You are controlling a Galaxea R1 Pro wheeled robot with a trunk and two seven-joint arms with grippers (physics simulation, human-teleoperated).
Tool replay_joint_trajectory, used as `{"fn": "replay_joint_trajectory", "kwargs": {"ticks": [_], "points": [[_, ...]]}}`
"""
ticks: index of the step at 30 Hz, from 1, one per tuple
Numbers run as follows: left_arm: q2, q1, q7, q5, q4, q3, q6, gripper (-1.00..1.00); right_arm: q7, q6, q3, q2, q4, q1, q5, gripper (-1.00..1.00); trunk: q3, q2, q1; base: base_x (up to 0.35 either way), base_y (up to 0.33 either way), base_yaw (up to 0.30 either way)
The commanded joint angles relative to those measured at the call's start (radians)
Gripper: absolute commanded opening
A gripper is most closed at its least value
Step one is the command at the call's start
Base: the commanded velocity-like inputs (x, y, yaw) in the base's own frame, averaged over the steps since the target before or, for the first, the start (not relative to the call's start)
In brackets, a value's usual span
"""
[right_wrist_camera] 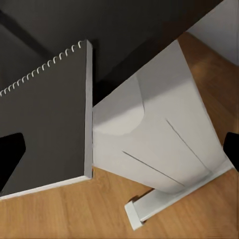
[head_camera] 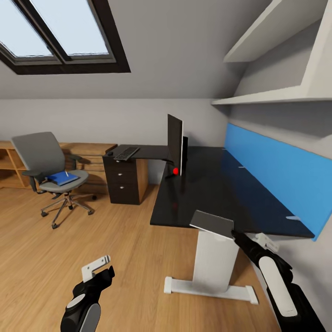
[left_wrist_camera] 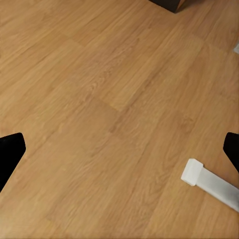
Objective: In the bedroom, organize the workspace by keeping the computer under the desk, ensuring the monitor is on the desk, placing the keyboard on the desk next to the monitor, placing the mouse on the desk next to the keyboard, moving the folder from the swivel chair onto the desk next to the mouse, stacking the notebook on top of the folder with the pen on top of the notebook, and positioning the swivel chair next to the desk.
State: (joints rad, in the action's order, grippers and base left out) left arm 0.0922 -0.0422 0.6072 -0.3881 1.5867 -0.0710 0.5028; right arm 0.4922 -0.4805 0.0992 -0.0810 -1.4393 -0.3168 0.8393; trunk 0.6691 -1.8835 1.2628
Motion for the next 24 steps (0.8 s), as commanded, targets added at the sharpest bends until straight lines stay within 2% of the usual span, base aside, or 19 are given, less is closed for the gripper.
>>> {"fn": "replay_joint_trajectory", "kwargs": {"ticks": [1, 8, 13, 24], "points": [[0.000, -0.001, 0.009, -0.009, 0.001, -0.001, 0.002, 1.00, 0.007, -0.002, 0.000, 0.000, 0.000, -0.001, 0.009, 1.00, 0.004, -0.008, 0.004, 0.000, 0.000, 0.000], [0.000, -0.001, 0.012, -0.009, -0.002, -0.002, 0.003, 1.00, 0.004, -0.001, 0.009, -0.001, 0.006, -0.001, 0.009, 1.00, 0.026, -0.057, 0.031, 0.000, 0.000, 0.000], [0.001, -0.001, 0.007, -0.008, -0.004, -0.002, 0.003, 1.00, -0.005, -0.006, 0.035, -0.002, 0.006, -0.001, 0.010, 1.00, 0.026, -0.057, 0.031, 0.000, 0.000, 0.000], [0.000, -0.001, 0.008, -0.009, -0.006, -0.013, 0.002, 1.00, -0.011, -0.007, 0.045, 0.000, 0.007, -0.001, 0.009, 1.00, 0.026, -0.057, 0.031, 0.000, 0.000, 0.000]]}}
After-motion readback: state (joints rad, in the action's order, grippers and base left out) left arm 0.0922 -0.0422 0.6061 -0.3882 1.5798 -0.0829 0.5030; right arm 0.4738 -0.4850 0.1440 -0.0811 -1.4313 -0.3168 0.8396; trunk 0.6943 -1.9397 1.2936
